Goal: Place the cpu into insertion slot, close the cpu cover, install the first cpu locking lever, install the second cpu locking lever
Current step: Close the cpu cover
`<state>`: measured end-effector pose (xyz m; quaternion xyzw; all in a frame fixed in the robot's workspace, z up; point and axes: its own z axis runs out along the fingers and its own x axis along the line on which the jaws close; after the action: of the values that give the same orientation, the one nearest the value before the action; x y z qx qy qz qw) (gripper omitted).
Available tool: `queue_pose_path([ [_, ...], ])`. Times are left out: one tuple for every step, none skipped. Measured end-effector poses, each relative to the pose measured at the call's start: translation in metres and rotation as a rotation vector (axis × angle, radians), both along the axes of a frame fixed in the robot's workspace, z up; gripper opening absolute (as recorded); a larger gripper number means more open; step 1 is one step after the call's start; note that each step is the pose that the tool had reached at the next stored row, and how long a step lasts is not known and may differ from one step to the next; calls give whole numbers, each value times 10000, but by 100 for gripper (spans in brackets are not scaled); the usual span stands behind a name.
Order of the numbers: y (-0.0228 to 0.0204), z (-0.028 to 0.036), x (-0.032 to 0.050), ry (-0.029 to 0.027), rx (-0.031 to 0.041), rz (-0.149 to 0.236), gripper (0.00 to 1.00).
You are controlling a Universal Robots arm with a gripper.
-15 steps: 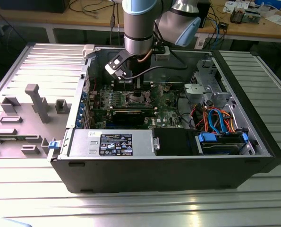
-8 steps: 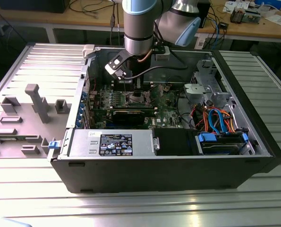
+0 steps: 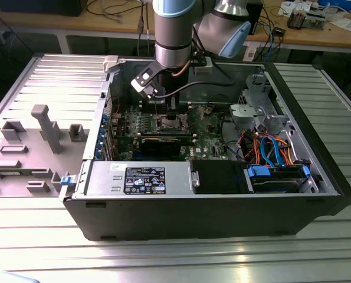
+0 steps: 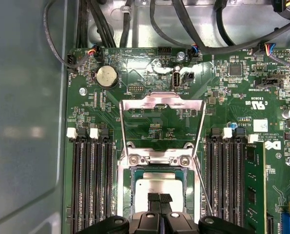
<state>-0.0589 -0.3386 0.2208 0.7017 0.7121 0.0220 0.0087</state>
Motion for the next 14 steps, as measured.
queue_pose_path([
  [0,13,0,0,-2,0,11],
  [0,22,0,0,-3,-1,11],
  [0,30,0,0,-5,0,11],
  [0,34,0,-2,-3,0,11],
  [0,34,0,-2,-2,-1,11],
  [0,36,0,-1,-5,-1,11],
  [0,37,0,0,-5,-1,11],
  [0,37,0,-1,-5,-1,11],
  [0,37,0,-1,-5,0,11],
  [0,38,0,0,-5,-1,11],
  [0,39,0,0,-6,-1,11],
  [0,41,0,1,-6,0,11],
  [0,47,0,0,-6,-1,11],
  [0,55,0,0,-6,-1,11],
])
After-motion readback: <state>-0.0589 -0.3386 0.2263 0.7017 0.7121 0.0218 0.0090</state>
